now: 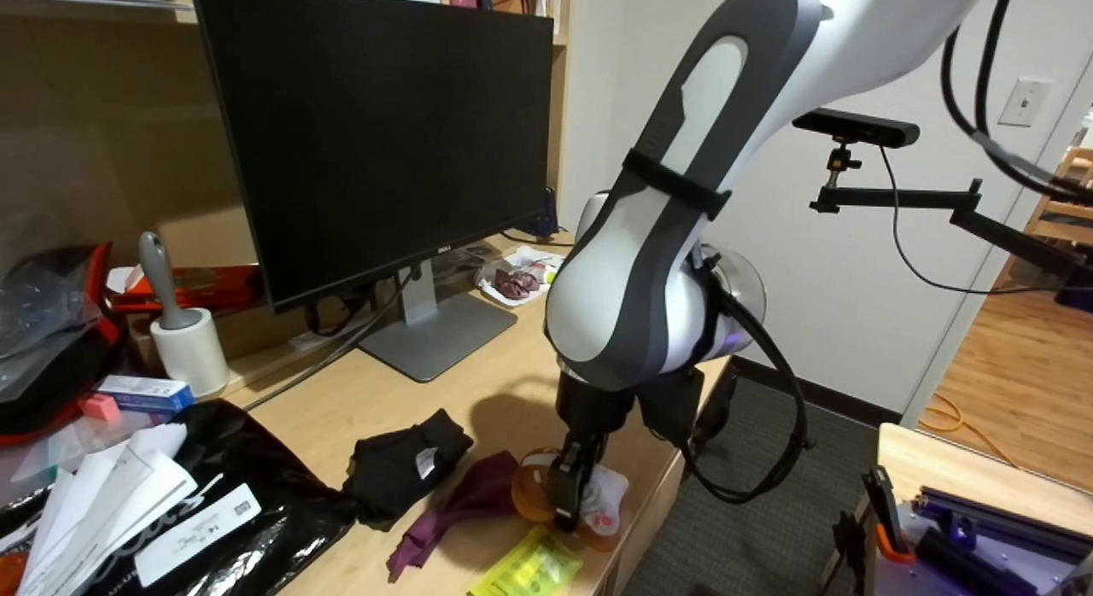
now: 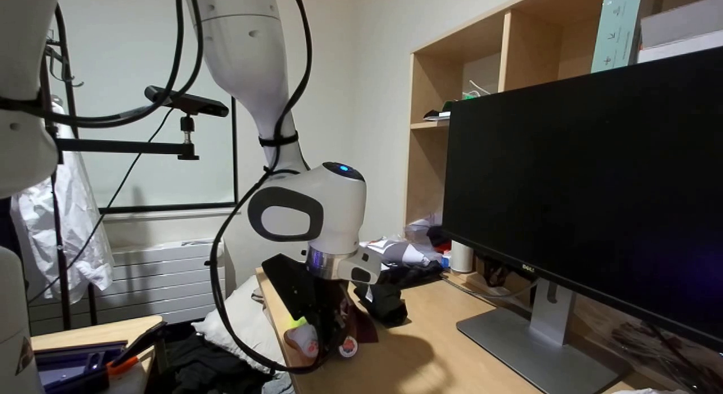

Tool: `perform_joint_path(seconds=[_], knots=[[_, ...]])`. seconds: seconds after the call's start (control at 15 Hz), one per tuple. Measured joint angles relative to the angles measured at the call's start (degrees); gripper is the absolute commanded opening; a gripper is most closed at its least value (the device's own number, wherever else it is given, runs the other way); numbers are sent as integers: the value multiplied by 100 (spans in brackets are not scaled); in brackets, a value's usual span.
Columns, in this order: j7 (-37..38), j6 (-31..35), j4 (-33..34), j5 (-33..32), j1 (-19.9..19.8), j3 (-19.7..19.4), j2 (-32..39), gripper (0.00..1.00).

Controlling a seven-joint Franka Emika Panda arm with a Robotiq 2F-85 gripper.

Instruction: Move the stuffed toy away from the computer

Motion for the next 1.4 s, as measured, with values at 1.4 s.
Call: perform_joint_path(seconds=[1.4], knots=[[-1356, -563, -298, 1304, -603, 1084, -2186, 100]])
